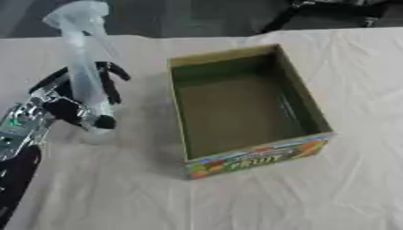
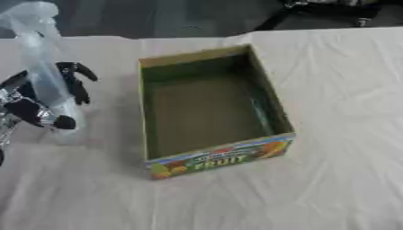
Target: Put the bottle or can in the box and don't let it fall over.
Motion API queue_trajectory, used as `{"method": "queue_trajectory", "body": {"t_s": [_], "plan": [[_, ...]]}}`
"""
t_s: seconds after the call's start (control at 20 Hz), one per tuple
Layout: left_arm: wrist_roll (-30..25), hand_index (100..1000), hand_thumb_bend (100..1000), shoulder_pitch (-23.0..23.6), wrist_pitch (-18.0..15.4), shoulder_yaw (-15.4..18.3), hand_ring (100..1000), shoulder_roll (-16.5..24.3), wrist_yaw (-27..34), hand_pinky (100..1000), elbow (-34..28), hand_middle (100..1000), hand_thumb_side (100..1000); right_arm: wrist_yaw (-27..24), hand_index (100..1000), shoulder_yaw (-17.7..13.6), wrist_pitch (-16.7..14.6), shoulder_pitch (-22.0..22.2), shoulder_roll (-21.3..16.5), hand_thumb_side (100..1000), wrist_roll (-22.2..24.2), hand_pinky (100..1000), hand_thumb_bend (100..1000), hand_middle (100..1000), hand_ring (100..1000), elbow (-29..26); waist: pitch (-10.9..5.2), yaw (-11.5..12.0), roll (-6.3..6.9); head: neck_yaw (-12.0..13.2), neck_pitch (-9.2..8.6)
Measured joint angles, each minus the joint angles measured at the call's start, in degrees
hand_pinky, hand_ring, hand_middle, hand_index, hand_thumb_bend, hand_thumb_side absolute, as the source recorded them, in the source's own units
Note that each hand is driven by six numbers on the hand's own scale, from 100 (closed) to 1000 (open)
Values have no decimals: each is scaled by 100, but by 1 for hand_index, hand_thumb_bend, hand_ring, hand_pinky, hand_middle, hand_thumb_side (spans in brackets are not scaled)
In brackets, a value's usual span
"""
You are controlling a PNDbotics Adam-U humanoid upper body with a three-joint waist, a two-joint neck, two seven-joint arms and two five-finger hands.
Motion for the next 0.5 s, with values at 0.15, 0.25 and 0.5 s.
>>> {"method": "queue_trajectory", "body": {"t_s": [0.15,0.25,0.5], "plan": [[-1,100,882,-7,-11,-9,217,0,-8,526,5,651,100,-8,985,0,5,-3,5,470,5,1000,100,1000,1000,0,2,0,4,-3,-1],[-10,100,723,-7,-39,-9,218,0,-29,522,4,648,149,-9,985,0,7,-21,10,470,7,1000,100,1000,1000,0,2,0,5,-3,-1],[53,100,616,-12,-86,-9,215,0,-53,515,36,646,298,-10,985,0,11,-40,17,470,13,1000,100,1000,1000,0,4,-4,1,-3,-1]]}}
